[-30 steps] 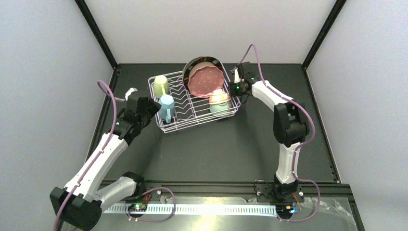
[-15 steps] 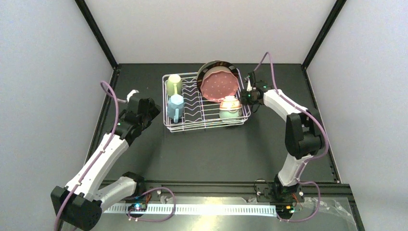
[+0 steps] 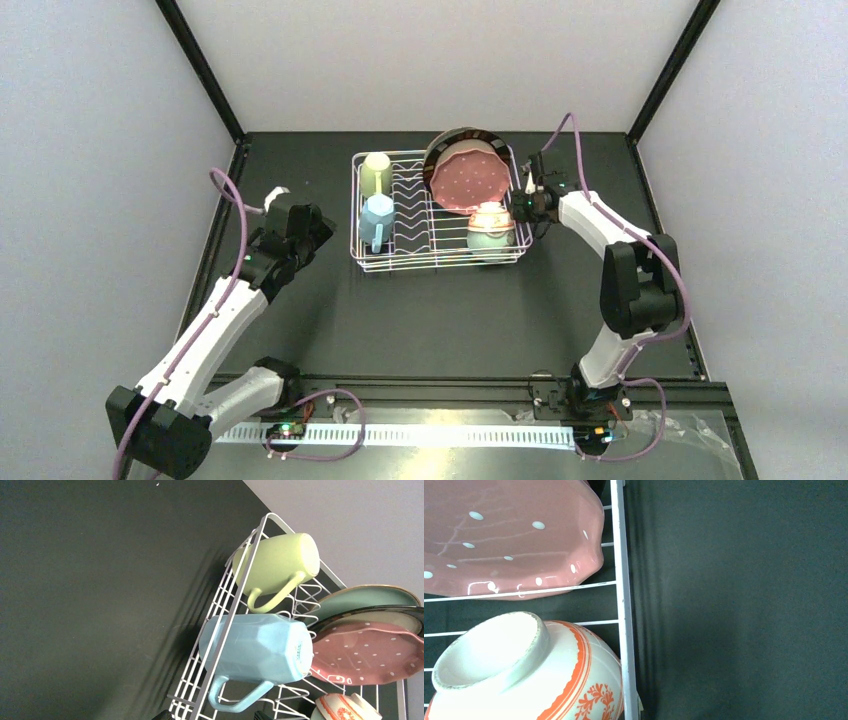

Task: Load the mixed dishes into the dish rack
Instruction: Move the dish rack to the center of the board.

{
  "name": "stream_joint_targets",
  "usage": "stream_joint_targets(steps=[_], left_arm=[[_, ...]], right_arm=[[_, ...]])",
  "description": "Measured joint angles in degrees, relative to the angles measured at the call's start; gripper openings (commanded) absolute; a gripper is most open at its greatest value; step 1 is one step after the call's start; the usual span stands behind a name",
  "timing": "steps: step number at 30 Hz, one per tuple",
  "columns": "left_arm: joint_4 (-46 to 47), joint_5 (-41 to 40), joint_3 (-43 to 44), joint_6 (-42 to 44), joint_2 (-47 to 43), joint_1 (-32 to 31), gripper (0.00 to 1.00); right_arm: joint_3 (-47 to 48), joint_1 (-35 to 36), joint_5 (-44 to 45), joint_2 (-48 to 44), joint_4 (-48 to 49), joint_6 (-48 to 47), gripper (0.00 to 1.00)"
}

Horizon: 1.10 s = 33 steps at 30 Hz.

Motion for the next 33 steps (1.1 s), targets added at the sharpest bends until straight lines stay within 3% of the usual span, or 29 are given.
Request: stream_joint_targets(steps=[28, 33], left_arm=[[1.2, 1.2, 0.0, 1.1, 1.6, 0.0, 0.94], [1.2, 1.3, 0.0, 1.5, 1.6, 0.0, 0.94]], right_arm=[[-6.3, -0.2, 1.5, -5.9, -0.3, 3.4, 0.00], [-6.6, -0.2, 1.8, -6.1, -0.4, 3.8, 0.21]])
